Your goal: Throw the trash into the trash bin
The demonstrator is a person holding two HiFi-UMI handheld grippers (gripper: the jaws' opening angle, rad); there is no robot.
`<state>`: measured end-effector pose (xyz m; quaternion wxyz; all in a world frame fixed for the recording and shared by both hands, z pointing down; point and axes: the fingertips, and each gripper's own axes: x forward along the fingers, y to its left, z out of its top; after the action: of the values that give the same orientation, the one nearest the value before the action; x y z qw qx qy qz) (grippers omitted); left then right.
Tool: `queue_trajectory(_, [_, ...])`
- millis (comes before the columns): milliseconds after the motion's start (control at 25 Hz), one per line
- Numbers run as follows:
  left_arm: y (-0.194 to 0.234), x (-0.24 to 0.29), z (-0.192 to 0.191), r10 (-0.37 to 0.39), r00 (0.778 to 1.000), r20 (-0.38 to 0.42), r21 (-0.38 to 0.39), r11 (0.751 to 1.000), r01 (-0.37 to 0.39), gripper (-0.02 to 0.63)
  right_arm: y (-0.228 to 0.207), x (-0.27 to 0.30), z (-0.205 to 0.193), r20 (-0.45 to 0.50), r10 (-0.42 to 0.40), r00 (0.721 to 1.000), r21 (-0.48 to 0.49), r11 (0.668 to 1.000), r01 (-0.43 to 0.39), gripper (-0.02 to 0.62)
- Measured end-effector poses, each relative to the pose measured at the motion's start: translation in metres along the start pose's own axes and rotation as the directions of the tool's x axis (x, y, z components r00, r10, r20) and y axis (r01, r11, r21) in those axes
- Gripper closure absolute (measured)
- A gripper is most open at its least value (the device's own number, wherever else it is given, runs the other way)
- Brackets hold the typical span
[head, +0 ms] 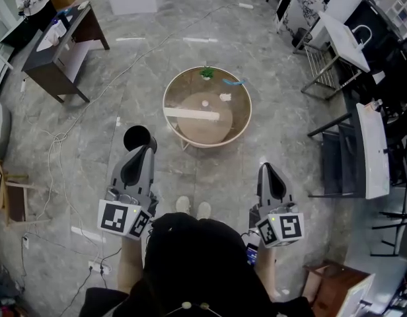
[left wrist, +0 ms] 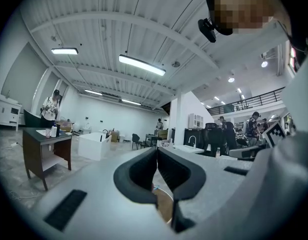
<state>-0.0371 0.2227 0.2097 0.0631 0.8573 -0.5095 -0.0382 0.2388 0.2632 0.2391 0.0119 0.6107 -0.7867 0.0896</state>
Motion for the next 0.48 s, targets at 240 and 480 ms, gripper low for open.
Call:
queue_trajectory(240, [0.025,-0.006,-0.012,0.008,0.999,-0.031,-0.011,1.000,-0.008,0.597,0.009,0.022,-0.027,-0.064,0.005,0.998,-0.007,1.000,-0.006,0.592])
queue_trajectory(480, [0.041,0.002,-0.026,-0.020,0.997,-0.068,-0.017,1.000,0.019,0.597,0.001,0.037,-0.068,-0.170,-0.045,0.984,-0.058,0.998,0.036,0.591])
